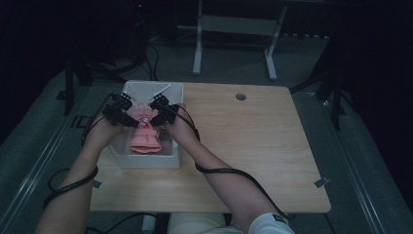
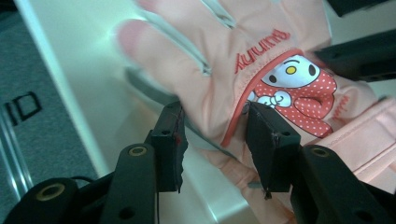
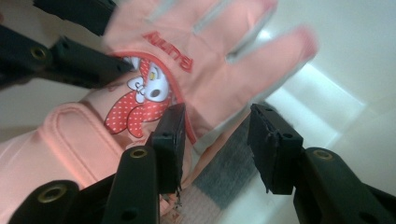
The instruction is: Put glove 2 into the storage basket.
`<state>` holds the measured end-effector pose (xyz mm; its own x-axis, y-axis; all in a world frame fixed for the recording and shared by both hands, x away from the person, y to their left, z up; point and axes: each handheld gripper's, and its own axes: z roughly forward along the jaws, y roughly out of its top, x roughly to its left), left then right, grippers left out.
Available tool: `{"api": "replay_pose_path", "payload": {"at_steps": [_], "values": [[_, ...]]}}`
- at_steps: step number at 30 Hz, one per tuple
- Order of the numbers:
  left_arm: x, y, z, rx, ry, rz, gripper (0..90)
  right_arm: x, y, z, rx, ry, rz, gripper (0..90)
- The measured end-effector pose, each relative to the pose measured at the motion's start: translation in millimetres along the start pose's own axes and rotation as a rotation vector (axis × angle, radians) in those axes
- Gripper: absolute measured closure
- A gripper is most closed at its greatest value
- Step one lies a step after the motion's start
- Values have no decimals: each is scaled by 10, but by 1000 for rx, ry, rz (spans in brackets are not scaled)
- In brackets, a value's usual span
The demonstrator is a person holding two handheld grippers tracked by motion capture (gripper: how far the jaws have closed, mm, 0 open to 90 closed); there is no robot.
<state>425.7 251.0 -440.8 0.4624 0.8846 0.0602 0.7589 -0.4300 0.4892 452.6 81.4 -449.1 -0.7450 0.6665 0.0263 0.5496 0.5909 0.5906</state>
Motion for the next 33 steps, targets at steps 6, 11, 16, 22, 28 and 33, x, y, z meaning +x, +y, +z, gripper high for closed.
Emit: {"api": "replay_pose_path", "payload": {"at_steps": [6, 11, 16, 22, 28, 33], "values": [[-21, 20, -81, -20, 5, -4, 529, 7, -15, -26, -19, 8, -18, 513], [-77, 27, -153, -49, -8, 7, 527, -43, -25, -159, -58, 48, -9, 500], [-230, 68, -280, -104, -39, 25, 527, -151, -41, -446, -131, 78, -11, 454], [-430, 162, -397, -153, -87, 58, 528, -323, -152, -803, -185, 111, -28, 347], [-784, 317, -490, -209, -156, 109, 455, -517, -341, -995, -215, 163, -19, 211], [-989, 406, -472, -224, -190, 119, 339, -692, -541, -1094, -220, 167, -9, 190]]}}
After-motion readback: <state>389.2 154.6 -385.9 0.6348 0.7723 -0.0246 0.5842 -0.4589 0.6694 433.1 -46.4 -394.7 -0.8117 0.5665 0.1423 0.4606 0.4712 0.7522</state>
